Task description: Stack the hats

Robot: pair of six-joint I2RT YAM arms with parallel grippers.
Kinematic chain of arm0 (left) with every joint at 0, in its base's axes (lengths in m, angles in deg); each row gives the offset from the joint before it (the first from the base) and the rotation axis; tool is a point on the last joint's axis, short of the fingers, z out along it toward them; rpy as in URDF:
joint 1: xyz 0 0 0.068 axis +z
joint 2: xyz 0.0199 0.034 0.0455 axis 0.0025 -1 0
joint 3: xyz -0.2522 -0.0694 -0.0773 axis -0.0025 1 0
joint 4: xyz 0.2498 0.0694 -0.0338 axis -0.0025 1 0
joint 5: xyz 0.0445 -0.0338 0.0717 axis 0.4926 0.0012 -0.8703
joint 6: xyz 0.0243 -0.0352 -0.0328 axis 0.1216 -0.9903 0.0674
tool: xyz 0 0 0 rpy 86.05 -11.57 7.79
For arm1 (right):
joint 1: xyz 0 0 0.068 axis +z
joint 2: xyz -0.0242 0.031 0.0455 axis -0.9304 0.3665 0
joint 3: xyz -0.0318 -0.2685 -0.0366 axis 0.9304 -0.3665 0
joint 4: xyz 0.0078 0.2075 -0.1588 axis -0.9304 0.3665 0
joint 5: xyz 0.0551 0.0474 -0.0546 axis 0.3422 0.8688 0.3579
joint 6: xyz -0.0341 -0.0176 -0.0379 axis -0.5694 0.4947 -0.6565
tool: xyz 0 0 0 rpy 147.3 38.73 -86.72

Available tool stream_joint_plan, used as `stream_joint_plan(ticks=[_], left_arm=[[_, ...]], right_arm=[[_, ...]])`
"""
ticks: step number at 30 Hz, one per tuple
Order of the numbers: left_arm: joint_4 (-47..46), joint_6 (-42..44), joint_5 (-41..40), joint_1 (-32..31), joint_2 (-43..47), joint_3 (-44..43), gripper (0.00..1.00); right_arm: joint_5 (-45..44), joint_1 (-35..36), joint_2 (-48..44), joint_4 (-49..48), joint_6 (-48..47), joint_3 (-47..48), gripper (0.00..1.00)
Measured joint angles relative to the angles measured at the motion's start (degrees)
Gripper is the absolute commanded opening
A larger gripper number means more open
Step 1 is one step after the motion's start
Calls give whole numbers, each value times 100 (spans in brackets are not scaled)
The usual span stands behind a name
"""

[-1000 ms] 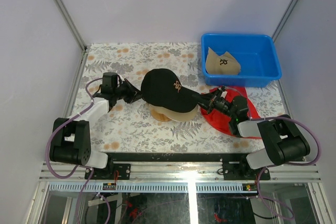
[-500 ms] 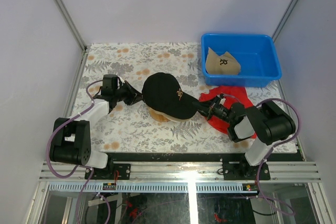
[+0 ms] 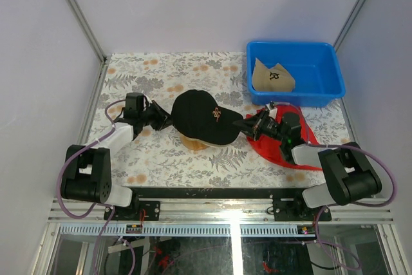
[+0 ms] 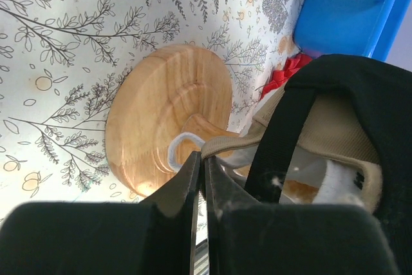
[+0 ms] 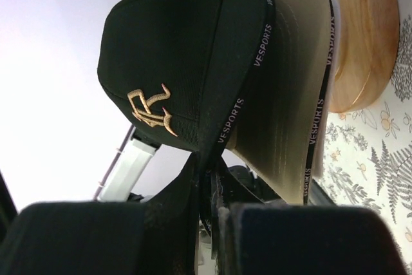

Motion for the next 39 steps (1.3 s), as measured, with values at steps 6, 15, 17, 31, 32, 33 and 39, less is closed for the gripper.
stream_joint_plan(ticks=[6,15,17,31,32,33,39], left_arm=[[2,-55,11,31,155,94,5],[-17,-424,227,326,973,382,26],[-17,-470,297,450,1130,382,27],[-127,-767,741,868,1241,413,31],[-127,-776,745,857,1217,413,31],[-127,-789,743,831,1196,413,31],[-142,-861,726,518,1117,411,32]], right_arm=[[105,-2,-35,629,-511,262,0],[160,-2,-85,951,-713,326,0],[168,-2,-107,1093,-793,385,0],[201,-7,-201,1589,-997,564,0],[199,-7,-201,1602,-999,566,0],[201,-7,-203,1613,-1001,573,0],[203,-7,-201,1633,-1023,584,0]])
